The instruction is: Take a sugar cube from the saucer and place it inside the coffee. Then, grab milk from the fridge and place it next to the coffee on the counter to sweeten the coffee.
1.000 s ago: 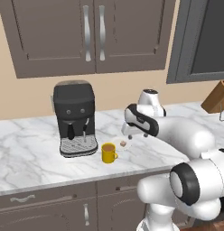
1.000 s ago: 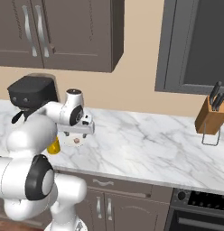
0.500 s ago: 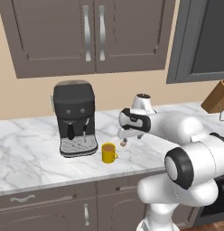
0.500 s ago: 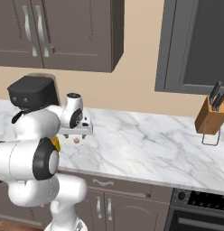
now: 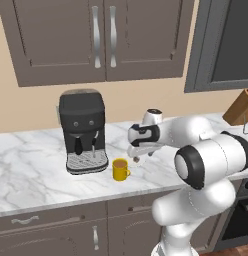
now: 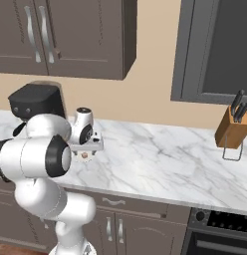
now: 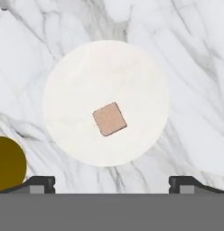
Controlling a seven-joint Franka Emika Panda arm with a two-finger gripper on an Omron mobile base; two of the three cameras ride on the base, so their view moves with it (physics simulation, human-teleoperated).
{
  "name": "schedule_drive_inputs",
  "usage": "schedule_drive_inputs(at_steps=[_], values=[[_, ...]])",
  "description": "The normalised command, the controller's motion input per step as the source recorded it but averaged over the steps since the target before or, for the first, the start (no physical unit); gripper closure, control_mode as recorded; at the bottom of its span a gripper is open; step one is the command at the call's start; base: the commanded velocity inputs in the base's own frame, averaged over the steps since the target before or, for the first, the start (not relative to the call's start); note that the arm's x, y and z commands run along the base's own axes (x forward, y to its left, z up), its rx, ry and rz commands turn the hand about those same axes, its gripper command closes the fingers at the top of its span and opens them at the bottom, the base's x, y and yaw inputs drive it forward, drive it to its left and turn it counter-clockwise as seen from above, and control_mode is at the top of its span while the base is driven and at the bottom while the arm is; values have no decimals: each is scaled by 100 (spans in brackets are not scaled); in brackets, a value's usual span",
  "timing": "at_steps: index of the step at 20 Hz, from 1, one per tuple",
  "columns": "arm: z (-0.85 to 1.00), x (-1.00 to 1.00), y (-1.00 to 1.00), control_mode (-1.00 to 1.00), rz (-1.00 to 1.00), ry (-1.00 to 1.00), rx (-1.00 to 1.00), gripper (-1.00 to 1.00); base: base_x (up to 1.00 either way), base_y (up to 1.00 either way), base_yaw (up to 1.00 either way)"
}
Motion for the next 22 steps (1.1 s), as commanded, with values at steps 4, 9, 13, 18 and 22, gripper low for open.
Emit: schedule_drive_inputs(at_steps=[4, 9, 13, 18, 22], values=[[-24, 17, 9, -100, 4, 0, 0, -100, 0, 0, 0], [-22, 21, 10, -100, 1, 0, 0, -100, 0, 0, 0], [-15, 13, 7, -100, 2, 0, 0, -100, 0, 0, 0], [-17, 16, 6, -100, 0, 0, 0, -100, 0, 0, 0], [-13, 18, 5, -100, 0, 0, 0, -100, 0, 0, 0]])
